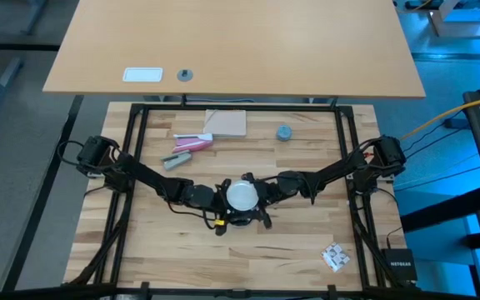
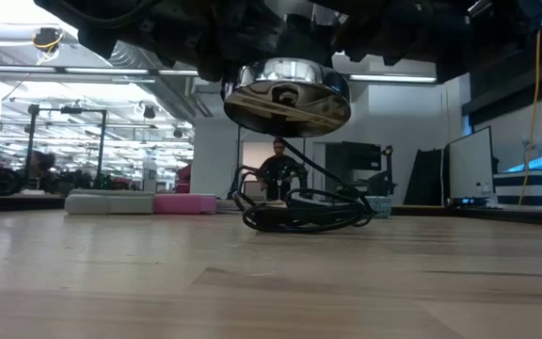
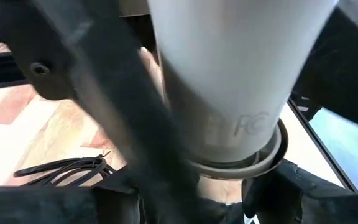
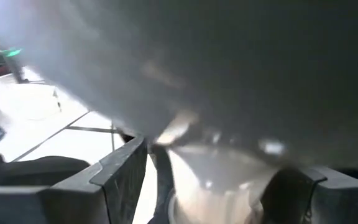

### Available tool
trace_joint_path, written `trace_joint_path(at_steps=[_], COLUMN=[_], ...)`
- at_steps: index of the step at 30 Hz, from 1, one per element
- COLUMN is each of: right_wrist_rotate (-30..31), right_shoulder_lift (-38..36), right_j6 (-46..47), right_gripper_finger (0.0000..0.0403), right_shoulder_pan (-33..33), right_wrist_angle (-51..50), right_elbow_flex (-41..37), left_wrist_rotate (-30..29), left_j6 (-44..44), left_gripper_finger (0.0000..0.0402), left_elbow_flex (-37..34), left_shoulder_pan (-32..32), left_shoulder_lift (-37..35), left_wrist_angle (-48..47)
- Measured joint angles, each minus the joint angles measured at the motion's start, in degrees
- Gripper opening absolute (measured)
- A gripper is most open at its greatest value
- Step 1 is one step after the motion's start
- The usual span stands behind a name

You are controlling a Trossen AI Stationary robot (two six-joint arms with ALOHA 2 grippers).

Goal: Screw lightbulb
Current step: Remove the white lightbulb from the desk lamp

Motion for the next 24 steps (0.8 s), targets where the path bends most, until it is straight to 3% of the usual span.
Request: trace_joint_path(at_steps=[11,20,24], right_wrist_rotate=[-1.6,-1.3,-1.7], right_shoulder_lift=[0.0,0.0,0.0], right_j6=[-1.2,-1.3,-1.2], right_gripper_finger=[0.0261,0.0165,0.0147], right_shoulder_pan=[-0.1,0.0,0.0], right_wrist_angle=[0.1,-0.2,-0.3], right_elbow_flex=[0.0,0.0,0.0], left_wrist_rotate=[1.4,1.5,1.5], left_j6=[0.7,1.0,1.1], left_gripper_finger=[0.0180,0.0180,0.0180], left_elbow_flex=[0.0,0.0,0.0], left_shoulder_pan=[-0.8,-1.5,-1.6], left_shoulder_lift=[-0.1,-0.1,-0.1], left_wrist_angle=[-0.2,-0.3,-0.3])
